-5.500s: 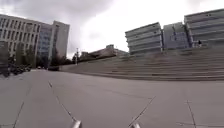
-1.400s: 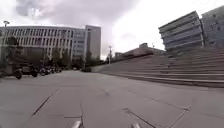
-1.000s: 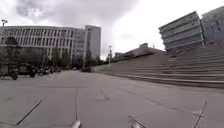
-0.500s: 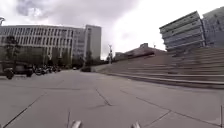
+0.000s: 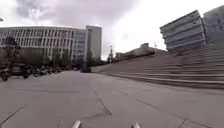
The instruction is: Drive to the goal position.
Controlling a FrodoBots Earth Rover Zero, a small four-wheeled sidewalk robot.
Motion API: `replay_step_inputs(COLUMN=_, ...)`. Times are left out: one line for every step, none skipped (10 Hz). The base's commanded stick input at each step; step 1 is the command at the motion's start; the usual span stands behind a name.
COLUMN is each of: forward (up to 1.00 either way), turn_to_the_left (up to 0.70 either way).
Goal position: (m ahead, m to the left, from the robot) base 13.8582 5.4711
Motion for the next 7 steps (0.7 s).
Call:
replay_step_inputs(forward=0.7, turn_to_the_left=0.0)
replay_step_inputs(forward=0.7, turn_to_the_left=0.0)
replay_step_inputs(forward=0.7, turn_to_the_left=0.0)
replay_step_inputs(forward=0.7, turn_to_the_left=0.0)
replay_step_inputs(forward=0.7, turn_to_the_left=0.0)
replay_step_inputs(forward=0.7, turn_to_the_left=0.0)
replay_step_inputs(forward=0.7, turn_to_the_left=0.0)
